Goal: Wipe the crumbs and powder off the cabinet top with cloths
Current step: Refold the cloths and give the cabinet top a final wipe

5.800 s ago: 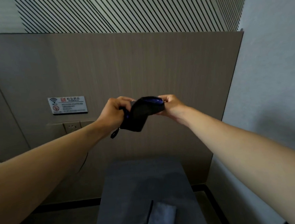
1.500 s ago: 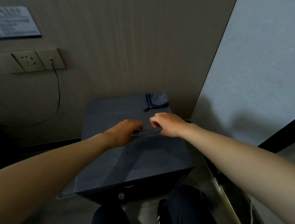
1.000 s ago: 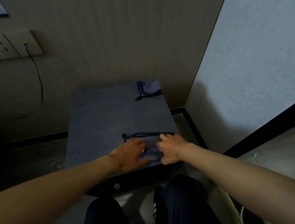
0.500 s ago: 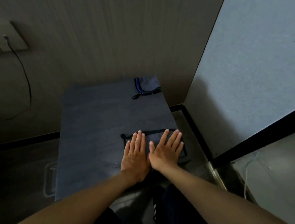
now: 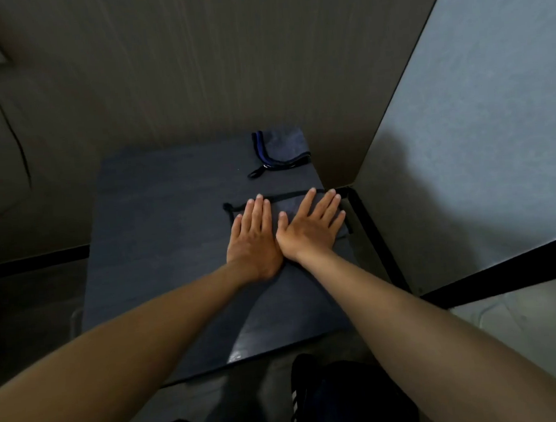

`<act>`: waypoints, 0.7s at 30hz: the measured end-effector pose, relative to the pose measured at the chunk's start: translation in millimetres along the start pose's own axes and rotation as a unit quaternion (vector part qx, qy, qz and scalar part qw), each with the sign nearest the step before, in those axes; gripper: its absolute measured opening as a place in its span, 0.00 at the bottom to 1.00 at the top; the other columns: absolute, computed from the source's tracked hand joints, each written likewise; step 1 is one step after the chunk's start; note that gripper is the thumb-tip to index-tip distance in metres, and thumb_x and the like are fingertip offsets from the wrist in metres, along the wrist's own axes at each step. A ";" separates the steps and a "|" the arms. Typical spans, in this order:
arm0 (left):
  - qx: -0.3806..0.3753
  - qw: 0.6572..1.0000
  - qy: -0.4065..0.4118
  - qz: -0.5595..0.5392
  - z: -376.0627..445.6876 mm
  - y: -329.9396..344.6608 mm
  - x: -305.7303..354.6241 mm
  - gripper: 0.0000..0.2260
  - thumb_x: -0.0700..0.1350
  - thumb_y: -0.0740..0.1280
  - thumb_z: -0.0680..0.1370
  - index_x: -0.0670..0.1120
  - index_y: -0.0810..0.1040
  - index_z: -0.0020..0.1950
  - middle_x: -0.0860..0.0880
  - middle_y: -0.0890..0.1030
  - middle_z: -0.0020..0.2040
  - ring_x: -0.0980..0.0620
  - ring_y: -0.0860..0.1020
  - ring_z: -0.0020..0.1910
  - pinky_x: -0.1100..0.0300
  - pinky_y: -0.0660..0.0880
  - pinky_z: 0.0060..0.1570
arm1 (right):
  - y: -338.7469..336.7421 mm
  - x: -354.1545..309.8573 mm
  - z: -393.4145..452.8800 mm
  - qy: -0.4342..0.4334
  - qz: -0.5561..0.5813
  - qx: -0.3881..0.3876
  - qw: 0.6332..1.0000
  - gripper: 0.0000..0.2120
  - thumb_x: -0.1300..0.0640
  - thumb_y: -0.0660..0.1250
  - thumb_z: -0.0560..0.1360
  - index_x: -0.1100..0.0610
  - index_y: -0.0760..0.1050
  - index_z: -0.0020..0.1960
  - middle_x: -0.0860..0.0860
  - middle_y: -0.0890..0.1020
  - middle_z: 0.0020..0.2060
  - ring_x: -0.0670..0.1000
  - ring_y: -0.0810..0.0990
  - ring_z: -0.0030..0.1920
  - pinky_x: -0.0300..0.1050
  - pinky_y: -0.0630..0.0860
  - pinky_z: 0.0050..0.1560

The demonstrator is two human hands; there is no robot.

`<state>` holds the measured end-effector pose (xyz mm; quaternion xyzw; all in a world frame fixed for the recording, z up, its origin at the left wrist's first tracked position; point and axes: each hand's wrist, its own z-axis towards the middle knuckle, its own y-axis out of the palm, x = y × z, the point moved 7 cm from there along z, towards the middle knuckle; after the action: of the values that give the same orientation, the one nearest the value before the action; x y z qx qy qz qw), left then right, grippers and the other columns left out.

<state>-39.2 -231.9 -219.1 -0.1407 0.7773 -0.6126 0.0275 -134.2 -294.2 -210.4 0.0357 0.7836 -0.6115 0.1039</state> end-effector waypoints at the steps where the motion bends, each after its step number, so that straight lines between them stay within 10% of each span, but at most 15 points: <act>1: -0.001 1.000 0.000 -0.001 7.4 -2.7 -1.2 0.38 0.58 0.52 0.81 0.41 0.33 0.79 0.45 0.32 0.79 0.47 0.32 0.78 0.49 0.39 0.77 | -1.3 -3.0 7.5 0.002 0.000 0.002 1.000 0.39 0.38 0.47 0.79 0.59 0.35 0.79 0.64 0.34 0.76 0.62 0.31 0.76 0.61 0.34 0.74; 21: -0.003 1.000 0.020 0.006 -6.9 11.7 0.4 0.35 0.58 0.48 0.82 0.40 0.33 0.79 0.44 0.32 0.79 0.47 0.32 0.78 0.49 0.39 0.78 | 14.4 9.9 -8.0 -0.032 0.021 0.044 0.998 0.38 0.38 0.48 0.79 0.58 0.39 0.80 0.63 0.38 0.77 0.61 0.35 0.77 0.61 0.37 0.75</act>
<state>-43.2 -223.0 -228.5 -0.1239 0.7804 -0.6128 0.0155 -142.2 -283.6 -224.3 0.0375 0.7512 -0.6439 0.1403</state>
